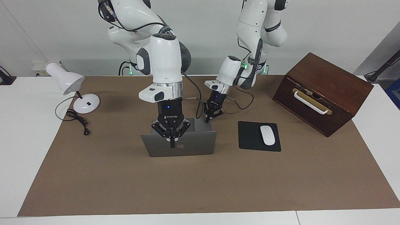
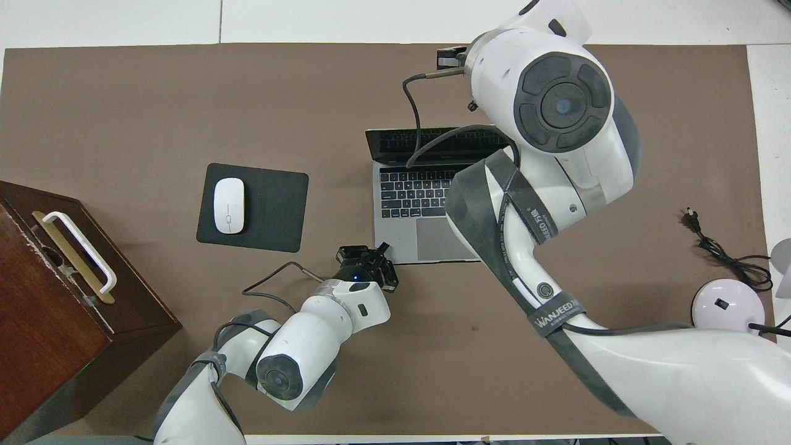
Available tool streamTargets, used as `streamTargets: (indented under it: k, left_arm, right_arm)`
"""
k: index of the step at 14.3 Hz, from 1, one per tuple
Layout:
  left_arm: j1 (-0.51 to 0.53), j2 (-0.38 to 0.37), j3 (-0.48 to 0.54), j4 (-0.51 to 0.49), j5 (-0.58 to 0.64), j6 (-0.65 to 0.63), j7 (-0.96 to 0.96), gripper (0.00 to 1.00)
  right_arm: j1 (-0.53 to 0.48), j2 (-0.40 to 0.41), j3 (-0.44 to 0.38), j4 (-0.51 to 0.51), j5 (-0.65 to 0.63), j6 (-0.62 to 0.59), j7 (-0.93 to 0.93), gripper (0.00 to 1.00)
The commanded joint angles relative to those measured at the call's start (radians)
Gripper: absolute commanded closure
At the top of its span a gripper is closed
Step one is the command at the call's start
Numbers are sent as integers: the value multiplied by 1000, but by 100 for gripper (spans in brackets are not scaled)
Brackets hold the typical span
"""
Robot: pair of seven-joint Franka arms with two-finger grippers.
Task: Close laptop with both arms
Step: 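Reach the right gripper over the laptop to its raised screen top, then push the laptop screen down toward the keyboard with the right gripper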
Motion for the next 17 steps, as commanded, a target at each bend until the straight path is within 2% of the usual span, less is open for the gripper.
streamTargets:
  k: [1, 3, 8, 10, 12, 17]
  left_arm:
    - [-36, 36, 15, 2, -6, 12, 13, 100]
    - [-36, 36, 15, 1, -6, 12, 14, 100]
    - [-34, 44, 15, -4, -6, 12, 36, 100]
    - [-34, 45, 15, -4, -6, 12, 40, 100]
    - [-33, 45, 15, -5, -6, 12, 46, 100]
    - [-31, 48, 15, -8, -6, 12, 63, 100]
  right_arm:
    - [-24, 27, 14, 28, 78, -34, -73, 100]
    - [-27, 30, 14, 28, 137, -62, -79, 100]
    - [-27, 30, 27, 29, 140, -160, -79, 100]
    - [-30, 30, 37, 37, 189, -212, -79, 100]
    - [-30, 31, 36, 51, 232, -232, -79, 100]
    - [-28, 30, 37, 51, 240, -251, -79, 100]
